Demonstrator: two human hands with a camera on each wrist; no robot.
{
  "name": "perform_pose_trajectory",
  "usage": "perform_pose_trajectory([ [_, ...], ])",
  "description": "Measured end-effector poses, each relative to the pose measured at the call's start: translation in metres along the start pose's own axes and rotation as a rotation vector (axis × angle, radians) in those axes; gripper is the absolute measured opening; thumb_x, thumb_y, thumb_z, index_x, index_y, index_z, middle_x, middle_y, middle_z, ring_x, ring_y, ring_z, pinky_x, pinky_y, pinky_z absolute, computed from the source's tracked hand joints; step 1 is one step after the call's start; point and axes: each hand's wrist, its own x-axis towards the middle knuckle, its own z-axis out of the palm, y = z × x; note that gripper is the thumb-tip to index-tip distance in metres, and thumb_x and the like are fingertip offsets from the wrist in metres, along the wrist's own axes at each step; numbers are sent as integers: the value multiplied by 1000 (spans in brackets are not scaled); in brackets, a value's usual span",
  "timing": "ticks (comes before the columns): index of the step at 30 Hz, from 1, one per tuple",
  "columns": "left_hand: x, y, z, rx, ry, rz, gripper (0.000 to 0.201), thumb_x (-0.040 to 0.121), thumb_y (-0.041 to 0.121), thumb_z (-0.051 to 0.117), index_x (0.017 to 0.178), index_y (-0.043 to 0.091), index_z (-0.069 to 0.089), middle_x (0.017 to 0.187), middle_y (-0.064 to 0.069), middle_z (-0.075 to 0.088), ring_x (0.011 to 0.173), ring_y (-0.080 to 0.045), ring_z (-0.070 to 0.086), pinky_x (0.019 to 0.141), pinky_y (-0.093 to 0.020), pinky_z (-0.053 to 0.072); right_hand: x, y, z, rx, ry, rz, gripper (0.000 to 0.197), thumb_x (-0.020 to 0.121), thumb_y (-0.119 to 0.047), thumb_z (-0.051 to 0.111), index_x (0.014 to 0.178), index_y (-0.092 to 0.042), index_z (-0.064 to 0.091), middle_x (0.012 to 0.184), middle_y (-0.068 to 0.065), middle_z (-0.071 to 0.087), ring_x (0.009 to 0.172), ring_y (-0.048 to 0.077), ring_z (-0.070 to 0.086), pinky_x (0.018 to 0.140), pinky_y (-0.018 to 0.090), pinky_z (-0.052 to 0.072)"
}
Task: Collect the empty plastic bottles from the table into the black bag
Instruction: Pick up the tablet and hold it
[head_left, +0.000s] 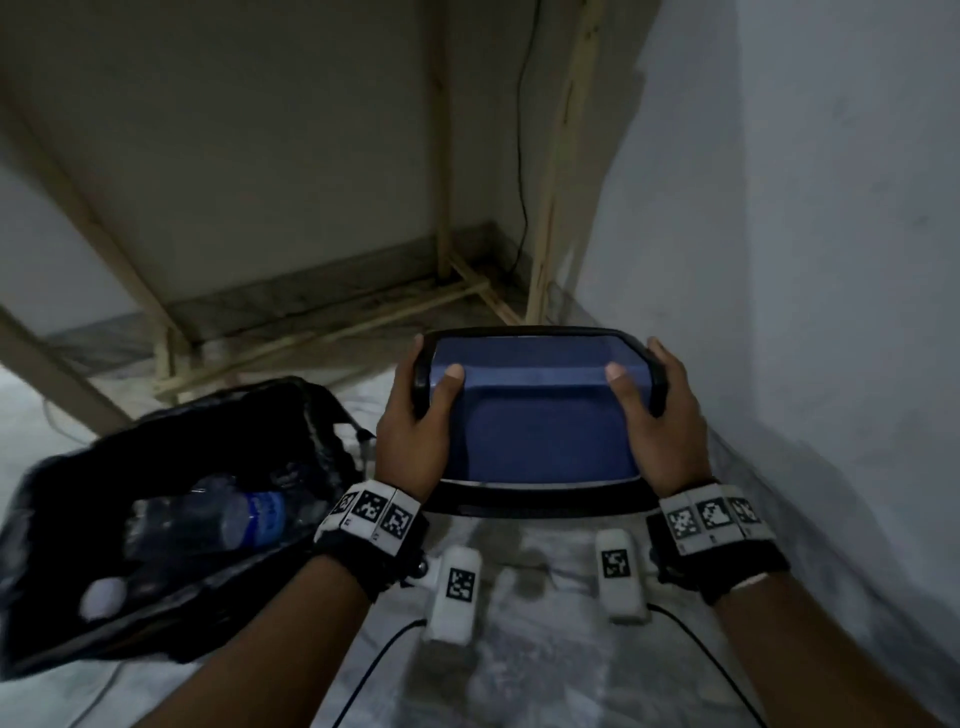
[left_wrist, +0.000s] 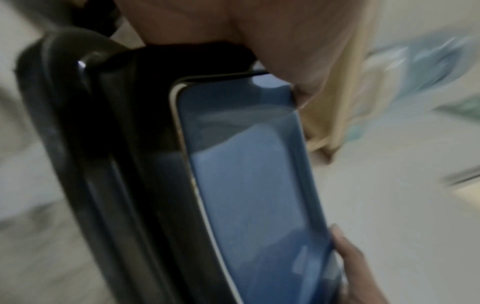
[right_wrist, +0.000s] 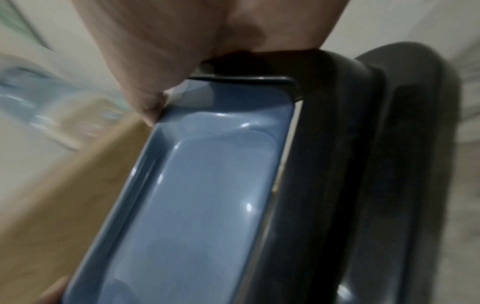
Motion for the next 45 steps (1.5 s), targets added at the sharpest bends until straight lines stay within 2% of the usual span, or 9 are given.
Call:
perform_pose_trajectory([
  [4,-3,49,-58,5,75,33,59,92,57,57,147,48,40,150,6,52,134,-18,52,106,-42,49,-9,-70,20,34,-73,-42,67,87,-53,59,146,-31,38,148,-3,47,132,19,47,95,23,35],
  [7,-13,65,-113,44,159,11,59,91,60,56,146,50,40,152,-2,50,134,-24,52,104,-44,49,-30,-102,56,90,-152,-67,72,83,-59,59,146,-31,37,150,-3,46,135,21,45,102,32,40],
  [9,-20,68,-151,83,222,-21,57,91,59,56,145,49,42,153,-4,50,135,-27,51,105,-44,48,-47,-115,87,110,-226,-55,75,82,-62,58,147,-33,36,152,-3,43,137,23,43,106,37,41],
  [14,-43,58,-236,164,392,-99,48,94,55,54,141,46,48,149,-6,54,133,-29,52,92,-33,42,-93,-135,165,101,-394,-32,64,91,-54,51,148,-28,35,148,5,48,134,29,46,99,30,38],
  [19,-64,35,-289,218,513,-210,54,94,56,53,145,42,46,150,-4,54,136,-30,51,101,-37,40,-129,-140,218,34,-518,-8,60,95,-52,45,148,-27,36,148,8,49,132,33,48,102,36,39],
  [23,-71,13,-302,212,505,-264,56,94,56,53,147,40,45,150,-4,54,137,-30,50,107,-37,39,-141,-128,235,-10,-542,7,59,93,-55,46,147,-31,36,148,8,49,131,35,48,107,44,40],
  [30,-68,5,-299,183,509,-258,55,95,53,53,148,39,44,152,0,52,139,-25,48,100,-28,33,-137,-125,241,-37,-538,-4,59,94,-53,46,146,-29,37,147,8,50,131,35,48,103,37,38],
  [39,-47,11,-309,202,480,-286,63,93,59,51,151,37,41,155,-2,49,141,-28,46,112,-37,32,-120,-140,255,-65,-561,19,59,93,-54,46,145,-26,40,147,11,49,131,35,47,101,35,37],
  [45,-47,6,-312,196,485,-303,63,92,59,52,150,36,42,154,-3,49,142,-28,45,112,-37,32,-121,-141,256,-88,-576,9,62,93,-54,46,147,-24,38,148,12,47,132,35,47,102,35,37],
])
